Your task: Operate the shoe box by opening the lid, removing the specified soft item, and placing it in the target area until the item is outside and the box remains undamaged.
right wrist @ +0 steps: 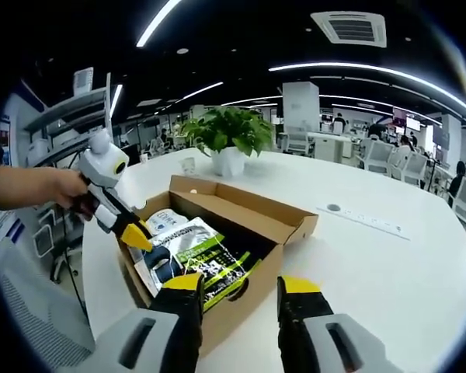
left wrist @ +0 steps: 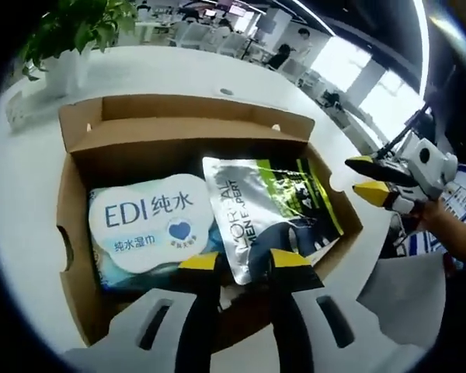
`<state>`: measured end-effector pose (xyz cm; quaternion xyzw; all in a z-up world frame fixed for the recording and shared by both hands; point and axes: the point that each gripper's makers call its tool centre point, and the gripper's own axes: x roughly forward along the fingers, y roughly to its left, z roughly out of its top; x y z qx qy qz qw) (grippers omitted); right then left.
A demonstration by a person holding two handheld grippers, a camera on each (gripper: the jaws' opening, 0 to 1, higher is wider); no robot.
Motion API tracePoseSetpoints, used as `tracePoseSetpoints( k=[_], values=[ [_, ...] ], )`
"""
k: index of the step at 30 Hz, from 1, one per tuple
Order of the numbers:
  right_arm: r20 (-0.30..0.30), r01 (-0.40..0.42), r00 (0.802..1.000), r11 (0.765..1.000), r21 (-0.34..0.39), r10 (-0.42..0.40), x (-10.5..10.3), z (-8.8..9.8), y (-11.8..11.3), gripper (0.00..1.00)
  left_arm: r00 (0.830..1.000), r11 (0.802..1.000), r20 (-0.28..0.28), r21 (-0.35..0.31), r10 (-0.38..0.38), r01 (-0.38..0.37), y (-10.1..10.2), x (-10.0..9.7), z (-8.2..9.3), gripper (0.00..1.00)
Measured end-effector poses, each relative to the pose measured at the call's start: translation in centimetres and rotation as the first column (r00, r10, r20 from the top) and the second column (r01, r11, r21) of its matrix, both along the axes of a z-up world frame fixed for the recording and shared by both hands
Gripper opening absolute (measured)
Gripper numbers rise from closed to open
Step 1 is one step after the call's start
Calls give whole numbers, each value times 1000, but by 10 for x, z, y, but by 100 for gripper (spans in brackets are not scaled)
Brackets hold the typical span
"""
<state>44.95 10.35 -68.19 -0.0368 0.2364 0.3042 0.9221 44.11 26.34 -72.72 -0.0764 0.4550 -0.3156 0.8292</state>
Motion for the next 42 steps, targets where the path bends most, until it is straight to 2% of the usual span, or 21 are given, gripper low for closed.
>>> tracePoseSetpoints(
  k=[7,10,11,20,42],
  values=[
    [-5,-7,1000,1000,1,7,-1,-1,2,33,1000,999,-29,-39,0,-1,-4,-2,-1,14],
    [-8,-14,1000,1000,0,14,-2,-2,4,33,1000,998,-17,-61,-3,2,-6,-2,3,1],
    [-9,-18,1000,1000,-1,18,-3,-3,5,33,999,998,-41,-66,18,-21,-6,-3,3,1],
    [-4,-73,997,997,-14,73,-7,-2,17,33,1000,998,-22,-54,12,-13,-3,-3,8,0],
    [-15,-151,989,988,-19,150,-15,-8,48,36,999,996,34,-85,21,-18,-9,8,56,0]
  ],
)
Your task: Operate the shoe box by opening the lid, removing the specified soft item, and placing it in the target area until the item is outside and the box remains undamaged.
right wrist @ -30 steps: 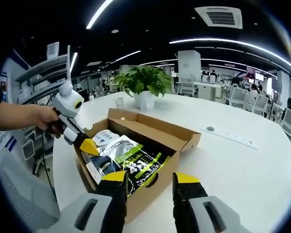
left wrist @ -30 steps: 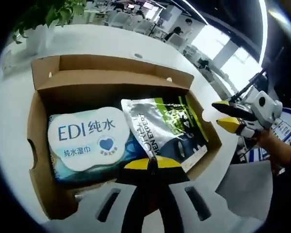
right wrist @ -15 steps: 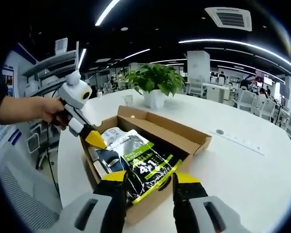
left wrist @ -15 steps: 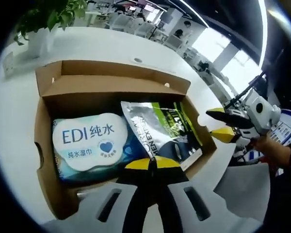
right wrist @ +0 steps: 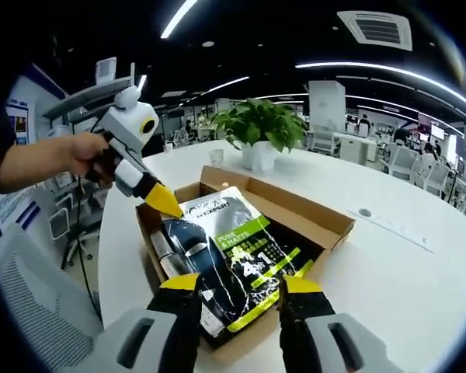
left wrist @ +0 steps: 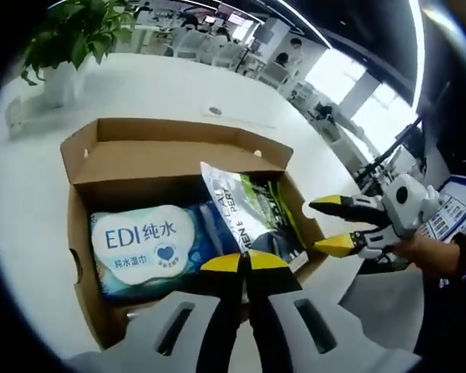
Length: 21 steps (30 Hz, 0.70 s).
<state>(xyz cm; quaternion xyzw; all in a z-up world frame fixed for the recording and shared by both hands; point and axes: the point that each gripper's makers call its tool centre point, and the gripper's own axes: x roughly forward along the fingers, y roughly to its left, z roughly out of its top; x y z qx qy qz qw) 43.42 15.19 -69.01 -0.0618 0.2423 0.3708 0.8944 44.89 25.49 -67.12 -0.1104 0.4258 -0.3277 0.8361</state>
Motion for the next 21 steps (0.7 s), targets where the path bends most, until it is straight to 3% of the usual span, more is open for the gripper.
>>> tracePoseSetpoints(
  k=[10,21],
  values=[
    [-18,-39,999,999,-36,38,-1,-11,20,38,1000,1000,4,2,9,-9,-7,9,19,0],
    [-15,-7,1000,994,-105,6,2,-24,23,36,1000,1000,5,-6,3,-3,-18,11,34,0]
  ],
)
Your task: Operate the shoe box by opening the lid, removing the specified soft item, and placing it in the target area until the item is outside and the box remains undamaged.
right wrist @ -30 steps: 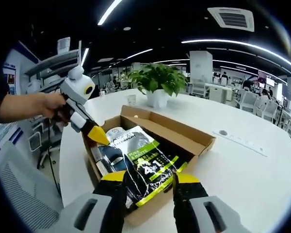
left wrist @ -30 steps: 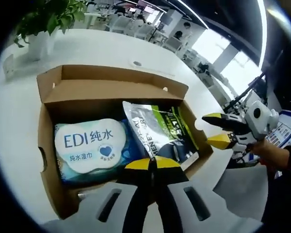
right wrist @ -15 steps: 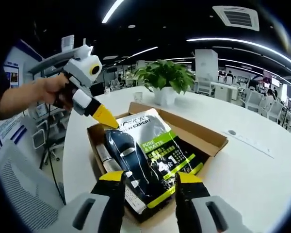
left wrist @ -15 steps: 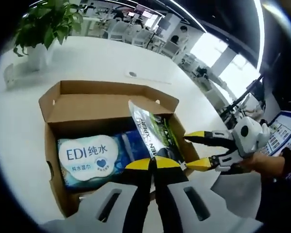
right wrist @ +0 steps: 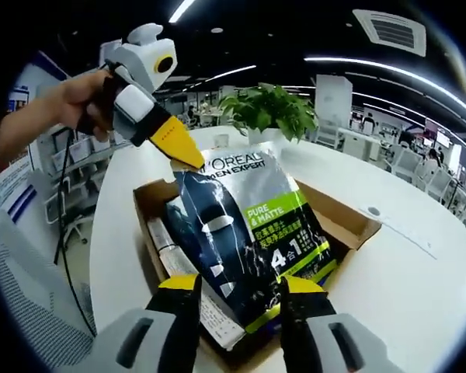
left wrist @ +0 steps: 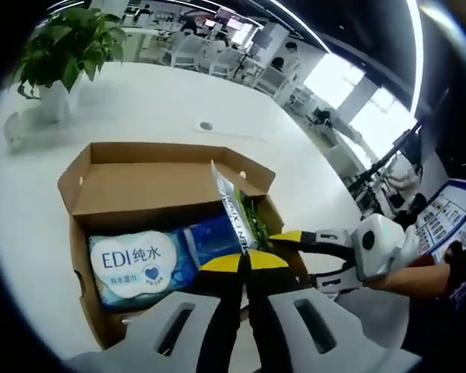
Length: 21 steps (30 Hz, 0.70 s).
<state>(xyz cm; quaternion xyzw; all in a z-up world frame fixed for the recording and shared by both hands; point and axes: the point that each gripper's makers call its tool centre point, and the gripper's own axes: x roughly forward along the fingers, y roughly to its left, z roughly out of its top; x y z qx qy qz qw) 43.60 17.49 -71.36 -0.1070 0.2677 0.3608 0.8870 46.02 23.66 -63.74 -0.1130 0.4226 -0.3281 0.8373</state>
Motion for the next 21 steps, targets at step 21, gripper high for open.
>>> tracePoseSetpoints(
  k=[21],
  values=[
    [35,-9,999,998,-66,11,-3,0,-6,6,998,996,37,80,-47,44,-2,-2,-1,0]
  ],
)
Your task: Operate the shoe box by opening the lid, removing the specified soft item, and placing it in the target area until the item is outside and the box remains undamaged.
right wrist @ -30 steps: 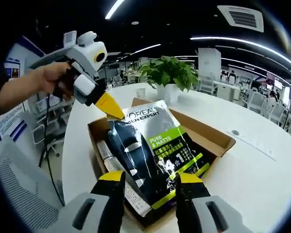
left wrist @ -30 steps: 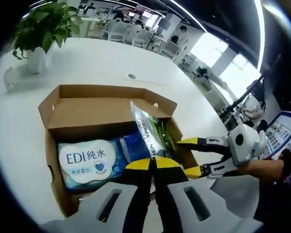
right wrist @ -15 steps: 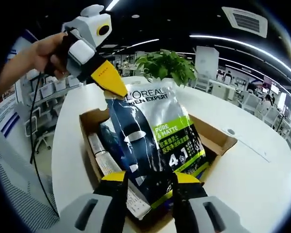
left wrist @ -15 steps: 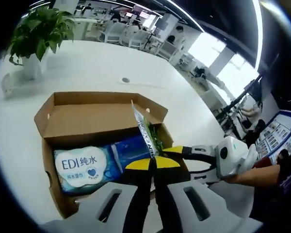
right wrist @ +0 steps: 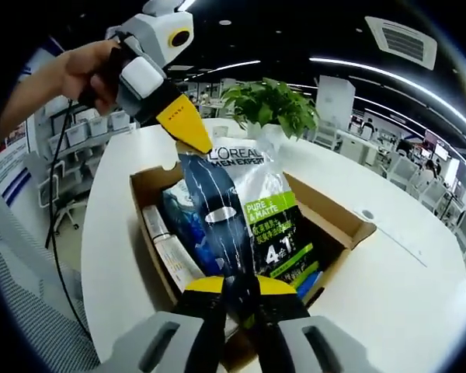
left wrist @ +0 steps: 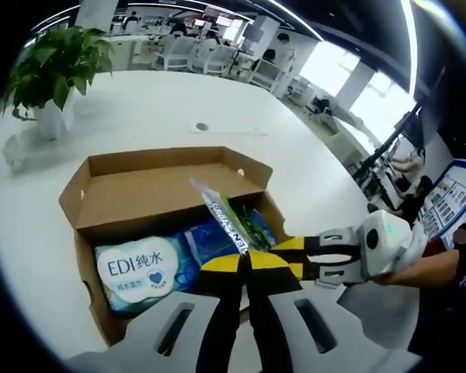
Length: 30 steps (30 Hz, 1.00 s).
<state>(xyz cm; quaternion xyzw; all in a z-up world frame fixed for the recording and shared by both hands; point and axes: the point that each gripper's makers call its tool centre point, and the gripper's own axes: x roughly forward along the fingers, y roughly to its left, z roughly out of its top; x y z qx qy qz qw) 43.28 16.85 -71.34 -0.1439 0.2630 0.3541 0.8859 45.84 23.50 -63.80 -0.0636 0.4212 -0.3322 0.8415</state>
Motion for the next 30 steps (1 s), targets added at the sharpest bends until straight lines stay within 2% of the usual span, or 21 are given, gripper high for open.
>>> tracePoseSetpoints(
  k=[16,27,30],
  values=[
    [10,-26,1000,999,29,25,-7,18,0,1,1000,1000,14,-20,-2,2,5,-6,11,0],
    [36,-35,999,999,37,34,-8,39,-8,0,998,998,55,-54,-12,15,-3,-7,32,0],
    [59,-45,997,998,33,43,-7,47,-11,0,997,998,73,-67,-16,21,-7,-6,40,0]
  ],
)
